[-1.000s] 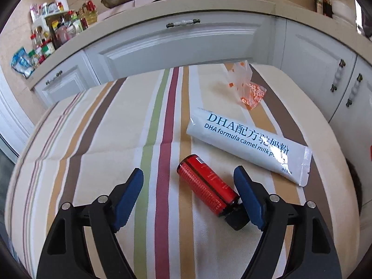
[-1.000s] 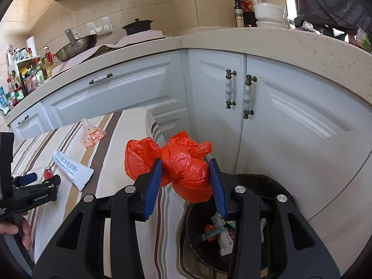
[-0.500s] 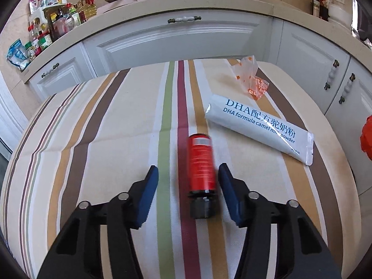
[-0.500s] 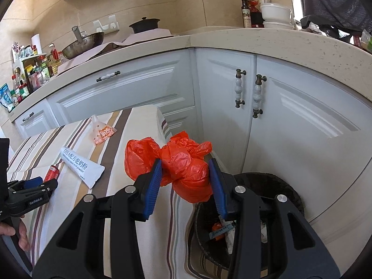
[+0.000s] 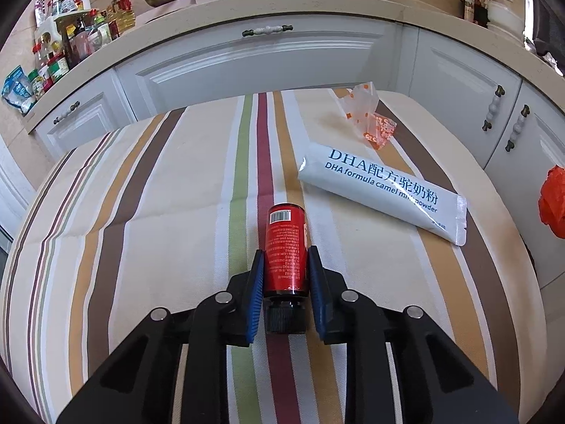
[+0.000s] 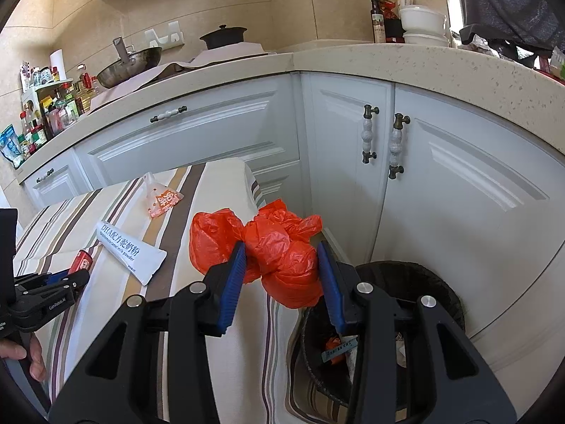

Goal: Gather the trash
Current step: 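Carry the red bottle and orange bag over the bin and open both tools, then move both open tools back toward the table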

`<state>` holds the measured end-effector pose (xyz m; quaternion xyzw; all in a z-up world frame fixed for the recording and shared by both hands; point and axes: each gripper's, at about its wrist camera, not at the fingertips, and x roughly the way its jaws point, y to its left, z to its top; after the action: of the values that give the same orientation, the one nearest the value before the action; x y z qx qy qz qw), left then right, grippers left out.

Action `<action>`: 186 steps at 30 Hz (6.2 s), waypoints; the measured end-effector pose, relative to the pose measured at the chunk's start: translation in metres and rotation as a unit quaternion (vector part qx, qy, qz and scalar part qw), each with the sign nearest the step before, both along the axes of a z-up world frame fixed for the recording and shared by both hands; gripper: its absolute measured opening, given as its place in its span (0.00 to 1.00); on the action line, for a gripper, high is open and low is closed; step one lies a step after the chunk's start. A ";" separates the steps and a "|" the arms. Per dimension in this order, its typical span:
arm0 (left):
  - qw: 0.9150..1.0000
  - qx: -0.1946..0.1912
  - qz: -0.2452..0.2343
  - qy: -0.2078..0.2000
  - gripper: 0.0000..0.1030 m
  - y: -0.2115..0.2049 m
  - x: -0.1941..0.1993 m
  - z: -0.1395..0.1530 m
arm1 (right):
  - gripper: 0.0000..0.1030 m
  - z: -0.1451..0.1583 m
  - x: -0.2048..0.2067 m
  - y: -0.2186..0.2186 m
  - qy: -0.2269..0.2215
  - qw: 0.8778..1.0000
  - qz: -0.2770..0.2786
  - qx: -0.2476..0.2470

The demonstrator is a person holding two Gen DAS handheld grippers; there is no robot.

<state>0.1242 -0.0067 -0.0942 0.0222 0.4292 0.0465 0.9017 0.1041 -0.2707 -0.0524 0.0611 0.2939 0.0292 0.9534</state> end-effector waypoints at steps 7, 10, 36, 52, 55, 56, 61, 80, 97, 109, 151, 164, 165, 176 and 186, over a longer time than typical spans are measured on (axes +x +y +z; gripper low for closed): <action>1.000 0.002 -0.006 -0.005 0.24 -0.002 -0.003 0.001 | 0.38 0.000 -0.001 0.000 -0.001 1.000 0.000 0.001; 1.000 0.004 -0.008 -0.009 0.24 -0.002 -0.004 0.003 | 0.38 0.001 -0.003 0.000 -0.001 1.000 0.000 0.001; 0.995 0.026 -0.037 -0.091 0.24 -0.012 -0.031 0.035 | 0.38 0.022 -0.033 0.007 -0.033 0.999 -0.005 -0.008; 0.979 -0.012 -0.144 -0.143 0.24 -0.090 -0.038 0.073 | 0.38 0.042 -0.073 -0.034 -0.066 0.995 -0.069 -0.019; 0.973 -0.018 -0.174 -0.153 0.24 -0.113 -0.041 0.079 | 0.38 0.043 -0.079 -0.045 -0.071 0.994 -0.083 -0.021; 0.970 -0.019 -0.182 -0.158 0.24 -0.120 -0.042 0.081 | 0.38 0.043 -0.081 -0.049 -0.073 0.993 -0.089 -0.022; 0.959 -0.020 -0.220 -0.179 0.24 -0.156 -0.044 0.084 | 0.39 0.041 -0.088 -0.069 -0.076 0.990 -0.113 -0.023; 0.949 -0.016 -0.259 -0.180 0.24 -0.222 -0.028 0.064 | 0.39 0.014 -0.083 -0.124 -0.075 0.983 -0.169 -0.012; 0.950 0.005 -0.274 -0.151 0.24 -0.257 0.000 0.043 | 0.39 -0.018 -0.043 -0.144 -0.045 0.984 -0.175 0.002; 0.952 0.006 -0.269 -0.144 0.34 -0.262 0.009 0.037 | 0.46 -0.023 -0.035 -0.148 -0.045 0.983 -0.180 0.005; 0.987 0.021 -0.022 -0.157 0.75 -0.013 -0.009 0.064 | 0.50 0.037 0.003 0.035 -0.077 0.997 0.012 0.004; 0.988 0.023 0.063 -0.140 0.75 0.071 -0.013 0.054 | 0.51 0.025 0.037 0.118 -0.031 0.994 0.107 -0.005; 0.988 0.022 0.071 -0.138 0.75 0.077 -0.013 0.053 | 0.51 0.023 0.039 0.122 -0.027 0.994 0.110 -0.006; 0.987 0.006 0.110 -0.117 0.75 0.113 -0.009 0.041 | 0.57 -0.003 0.061 0.155 0.030 0.988 0.152 -0.027; 0.987 0.002 0.115 -0.112 0.75 0.120 -0.010 0.039 | 0.62 -0.018 0.075 0.172 0.085 0.976 0.192 -0.052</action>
<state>0.1143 0.1134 -0.0552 -0.0311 0.3251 0.1527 0.9327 0.1795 -0.0983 -0.0707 -0.0439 0.3815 0.1912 0.9033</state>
